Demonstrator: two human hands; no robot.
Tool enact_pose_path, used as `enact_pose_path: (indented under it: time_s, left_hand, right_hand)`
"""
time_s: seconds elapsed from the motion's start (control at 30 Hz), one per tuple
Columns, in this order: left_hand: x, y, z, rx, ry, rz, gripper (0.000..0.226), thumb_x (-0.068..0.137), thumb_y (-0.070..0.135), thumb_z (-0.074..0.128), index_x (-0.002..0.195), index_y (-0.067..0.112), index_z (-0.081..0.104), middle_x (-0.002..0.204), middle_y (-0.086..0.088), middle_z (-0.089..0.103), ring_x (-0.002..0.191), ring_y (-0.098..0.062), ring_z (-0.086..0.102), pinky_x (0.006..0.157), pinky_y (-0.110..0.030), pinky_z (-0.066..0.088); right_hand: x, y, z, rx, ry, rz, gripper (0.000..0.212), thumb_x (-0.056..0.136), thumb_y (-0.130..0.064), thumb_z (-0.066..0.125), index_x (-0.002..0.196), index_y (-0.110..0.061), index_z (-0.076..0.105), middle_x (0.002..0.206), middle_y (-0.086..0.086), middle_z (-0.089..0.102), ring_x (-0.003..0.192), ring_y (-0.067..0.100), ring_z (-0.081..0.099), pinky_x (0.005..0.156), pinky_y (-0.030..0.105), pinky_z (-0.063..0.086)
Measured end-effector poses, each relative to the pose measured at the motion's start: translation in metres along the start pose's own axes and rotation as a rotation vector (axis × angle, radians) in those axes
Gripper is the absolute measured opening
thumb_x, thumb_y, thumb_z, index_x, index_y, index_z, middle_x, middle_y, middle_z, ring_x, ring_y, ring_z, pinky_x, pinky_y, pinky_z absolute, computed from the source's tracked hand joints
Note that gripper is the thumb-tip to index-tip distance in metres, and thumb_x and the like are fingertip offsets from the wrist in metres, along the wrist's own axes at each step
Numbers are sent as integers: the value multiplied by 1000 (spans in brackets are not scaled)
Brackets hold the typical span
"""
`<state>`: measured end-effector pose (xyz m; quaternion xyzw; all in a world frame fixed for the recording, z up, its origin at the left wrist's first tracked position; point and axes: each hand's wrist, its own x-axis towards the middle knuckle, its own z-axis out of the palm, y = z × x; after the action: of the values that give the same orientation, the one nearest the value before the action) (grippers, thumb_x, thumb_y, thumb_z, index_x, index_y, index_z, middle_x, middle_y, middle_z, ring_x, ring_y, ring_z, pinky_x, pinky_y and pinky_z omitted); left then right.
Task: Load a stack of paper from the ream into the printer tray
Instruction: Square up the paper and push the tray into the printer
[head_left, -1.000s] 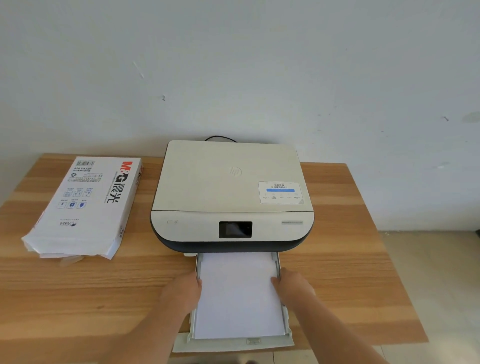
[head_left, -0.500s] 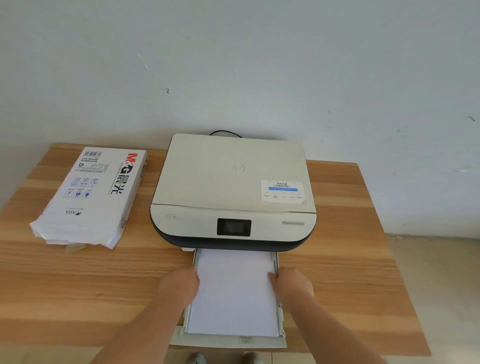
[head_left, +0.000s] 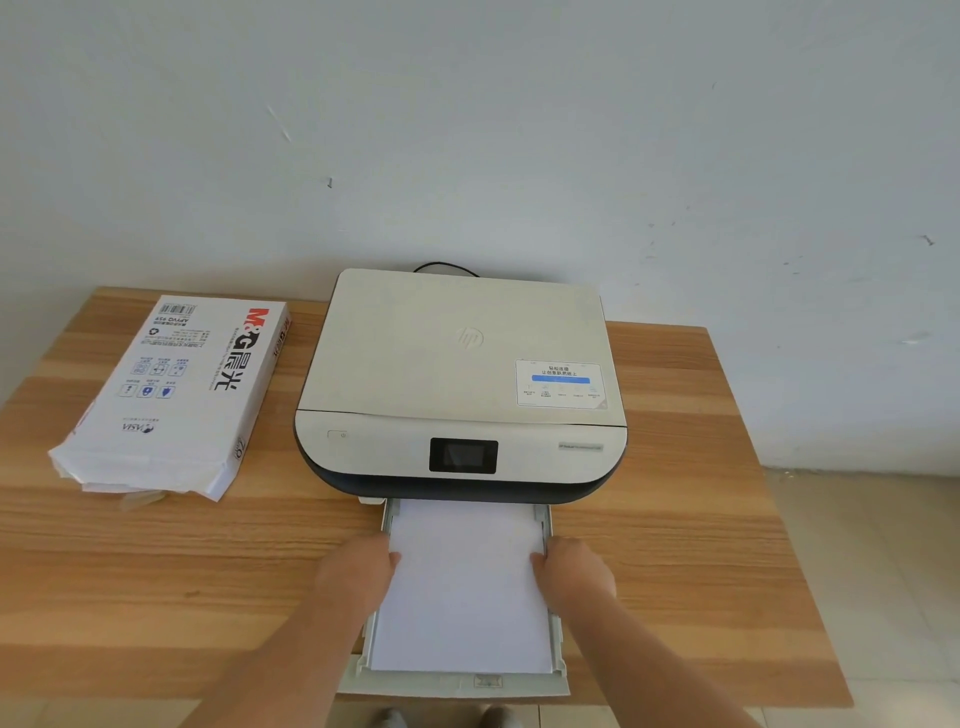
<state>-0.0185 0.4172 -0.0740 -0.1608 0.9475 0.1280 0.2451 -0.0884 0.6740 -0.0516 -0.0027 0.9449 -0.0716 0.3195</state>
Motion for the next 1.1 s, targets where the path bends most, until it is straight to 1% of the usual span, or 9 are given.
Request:
enact_pose_path:
  time_s: [0.17, 0.27, 0.43, 0.6, 0.73, 0.9, 0.97, 1.03, 1.1]
  left_hand:
    - [0, 1, 1, -31, 3, -5, 30, 100, 38, 36, 109, 19, 57, 101, 0, 64, 88, -13, 60, 77, -26, 51]
    - [1, 2, 3, -46, 3, -22, 30, 100, 37, 36, 111, 19, 57, 104, -1, 64, 91, -14, 61, 81, -26, 52]
    - [1, 3, 3, -51, 14, -32, 31, 100, 36, 35, 114, 18, 57, 109, -2, 65, 96, -15, 61, 86, -27, 52]
    - [0, 2, 0, -49, 11, -29, 31, 99, 39, 36, 110, 21, 58, 102, 1, 65, 90, -14, 61, 82, -31, 53]
    - [0, 1, -4, -52, 14, -23, 30, 99, 39, 35, 108, 22, 58, 100, 2, 65, 86, -13, 60, 79, -30, 53]
    - [3, 0, -5, -119, -3, -21, 26, 99, 34, 37, 105, 20, 58, 94, 2, 63, 81, -10, 59, 76, -28, 54]
    - [4, 0, -4, -131, -3, -27, 26, 99, 32, 37, 104, 19, 59, 92, 2, 63, 79, -10, 60, 72, -25, 53]
    - [5, 1, -2, -129, -6, -32, 27, 100, 30, 36, 107, 17, 59, 97, 0, 64, 83, -11, 60, 72, -23, 49]
    - [6, 1, 0, -119, 0, -42, 27, 100, 29, 37, 111, 17, 59, 102, -1, 64, 87, -12, 59, 76, -23, 49]
  right_hand:
    - [0, -3, 1, -23, 17, 6, 37, 100, -37, 33, 119, -15, 56, 109, 4, 64, 96, 22, 64, 70, 28, 48]
    - [0, -5, 3, -26, 26, 17, 38, 101, -36, 32, 123, -15, 54, 112, 5, 64, 98, 22, 63, 69, 28, 47]
    - [-2, -8, 4, -32, 35, 40, 38, 101, -34, 32, 124, -13, 53, 116, 6, 63, 101, 21, 63, 73, 28, 49]
    - [-4, -5, 2, -7, 43, 25, 34, 99, -36, 34, 115, -18, 57, 106, 2, 65, 92, 20, 64, 71, 29, 51]
    - [-4, 0, 1, 7, 44, 2, 34, 99, -36, 32, 111, -20, 60, 101, 1, 66, 89, 20, 64, 74, 33, 54]
    - [-2, -1, 1, 10, 8, -2, 35, 100, -34, 31, 116, -18, 58, 109, 4, 65, 97, 23, 63, 79, 34, 53]
    - [0, -2, 1, 2, -1, 5, 35, 101, -33, 30, 119, -17, 56, 113, 6, 64, 100, 23, 63, 79, 32, 52]
    - [1, -3, 2, -11, -8, 13, 36, 102, -32, 30, 122, -15, 55, 115, 7, 64, 102, 23, 63, 77, 30, 51]
    - [1, -4, 3, -23, -11, 20, 36, 103, -30, 30, 125, -14, 53, 119, 8, 63, 104, 24, 62, 79, 30, 50]
